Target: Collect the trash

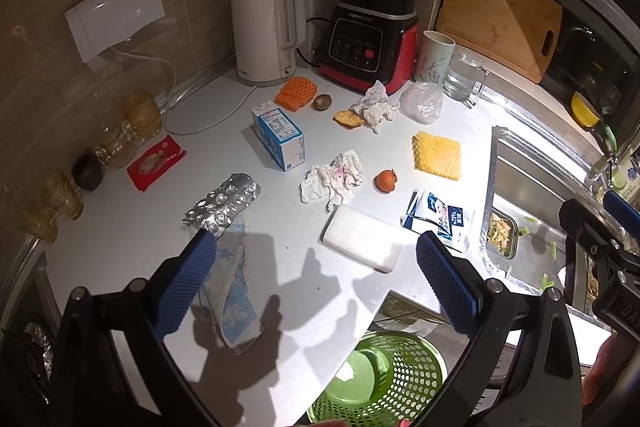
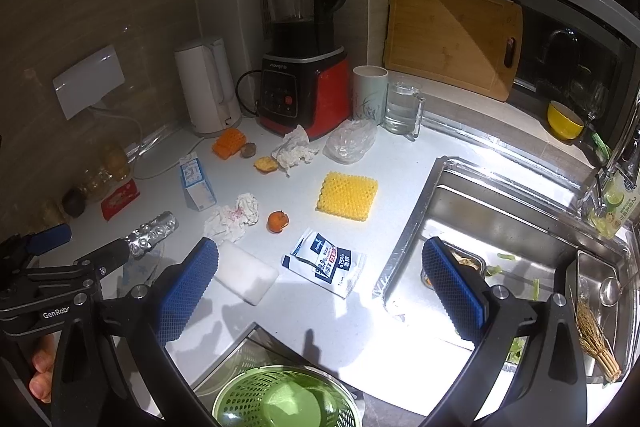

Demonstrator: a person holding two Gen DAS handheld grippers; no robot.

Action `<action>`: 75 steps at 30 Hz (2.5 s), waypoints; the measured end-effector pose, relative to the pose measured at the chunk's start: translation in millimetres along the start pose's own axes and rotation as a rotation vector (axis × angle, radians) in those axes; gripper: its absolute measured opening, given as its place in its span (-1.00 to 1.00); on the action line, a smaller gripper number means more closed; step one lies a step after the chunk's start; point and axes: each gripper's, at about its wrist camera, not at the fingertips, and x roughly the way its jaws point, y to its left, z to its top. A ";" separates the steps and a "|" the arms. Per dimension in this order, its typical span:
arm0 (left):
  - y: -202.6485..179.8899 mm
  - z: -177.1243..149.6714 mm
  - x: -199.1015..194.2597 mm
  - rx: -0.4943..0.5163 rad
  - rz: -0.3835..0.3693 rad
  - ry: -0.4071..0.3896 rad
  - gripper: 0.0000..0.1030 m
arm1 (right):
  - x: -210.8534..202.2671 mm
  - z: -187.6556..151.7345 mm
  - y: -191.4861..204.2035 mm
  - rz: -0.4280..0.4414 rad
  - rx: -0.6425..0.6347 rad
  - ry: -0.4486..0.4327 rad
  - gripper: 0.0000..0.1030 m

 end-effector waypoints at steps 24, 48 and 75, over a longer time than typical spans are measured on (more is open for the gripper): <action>72.1 -54.7 100.1 -0.033 0.028 0.111 0.86 | 54.4 -32.1 40.4 0.042 0.020 0.093 0.96; 113.0 -82.1 155.5 -0.060 -0.045 0.141 -0.30 | 120.0 -71.3 67.6 0.099 -0.046 0.208 0.97; 151.4 -123.1 131.0 -0.112 -0.245 0.040 -0.76 | 273.2 -23.1 283.0 0.258 0.110 0.562 0.66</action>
